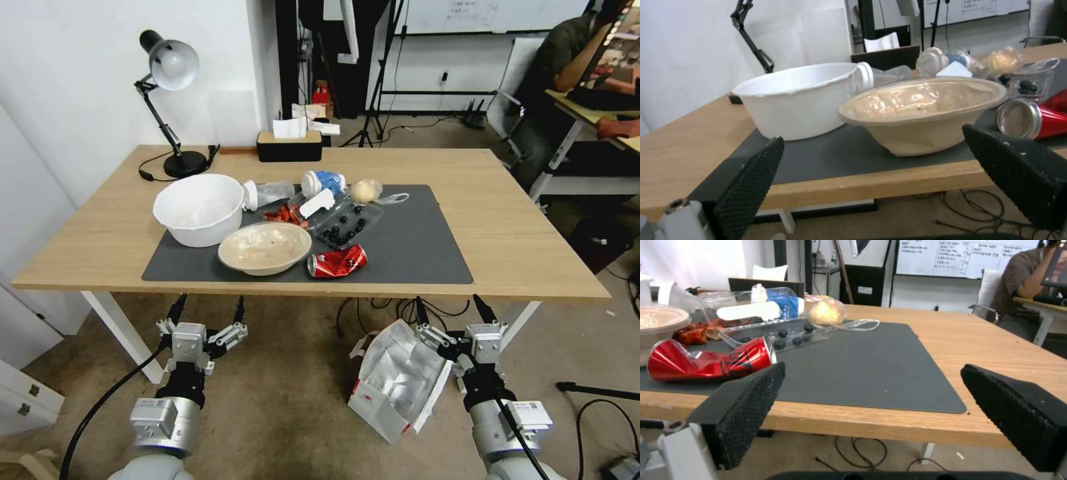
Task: Pick up the food delivery bag from the floor and place it on the table.
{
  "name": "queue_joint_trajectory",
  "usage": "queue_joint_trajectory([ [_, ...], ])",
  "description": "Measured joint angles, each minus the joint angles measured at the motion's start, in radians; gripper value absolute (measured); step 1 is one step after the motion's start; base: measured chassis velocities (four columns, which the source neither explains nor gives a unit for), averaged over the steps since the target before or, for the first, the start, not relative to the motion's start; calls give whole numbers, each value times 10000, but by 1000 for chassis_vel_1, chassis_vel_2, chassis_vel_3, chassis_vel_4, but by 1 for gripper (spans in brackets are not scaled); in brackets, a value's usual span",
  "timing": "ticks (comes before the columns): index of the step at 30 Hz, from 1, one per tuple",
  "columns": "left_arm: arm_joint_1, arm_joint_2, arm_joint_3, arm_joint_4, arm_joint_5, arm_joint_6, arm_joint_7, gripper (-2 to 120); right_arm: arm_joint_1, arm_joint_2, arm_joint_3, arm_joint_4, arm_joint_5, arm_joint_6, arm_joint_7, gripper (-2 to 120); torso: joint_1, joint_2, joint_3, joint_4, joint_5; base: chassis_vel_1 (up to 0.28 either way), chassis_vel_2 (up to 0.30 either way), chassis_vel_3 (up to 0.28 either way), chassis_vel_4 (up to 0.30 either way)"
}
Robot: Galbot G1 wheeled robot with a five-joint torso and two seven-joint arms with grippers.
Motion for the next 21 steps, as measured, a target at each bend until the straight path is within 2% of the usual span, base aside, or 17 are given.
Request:
queue_joint_trajectory([
  [14, 0, 3, 0, 0, 0, 0, 0, 100, -18, 9, -18, 30, 85, -16, 4, 100, 0, 0, 0, 1, 2, 0, 0, 0, 0],
  [16, -44, 46, 47, 0, -54, -39, -29, 100, -246, 276, -498, 370, 421, -73, -7, 100, 0, 0, 1, 2, 7, 0, 0, 0, 0],
  [17, -296, 286, 258, 57, -342, -281, -230, 100, -364, 420, -695, 501, 570, -98, -3, 100, -1, 1, 0, 7, -7, 0, 0, 0, 0],
  [18, -296, 286, 258, 57, -342, -281, -230, 100, -364, 420, -695, 501, 570, -98, -3, 100, -1, 1, 0, 7, -7, 0, 0, 0, 0],
  [19, -763, 742, 698, 163, -865, -742, -568, 100, -377, 459, -765, 519, 658, -92, -9, 100, 0, 1, 0, 2, -2, 0, 0, 0, 0],
  [20, -763, 742, 698, 163, -865, -742, -568, 100, -377, 459, -765, 519, 658, -92, -9, 100, 0, 1, 0, 2, -2, 0, 0, 0, 0],
  [21, -1350, 1312, 1230, 312, -1518, -1312, -993, 100, -378, 471, -786, 524, 730, -59, -20, 100, -1, 1, -1, -4, -4, 0, 0, 0, 0],
])
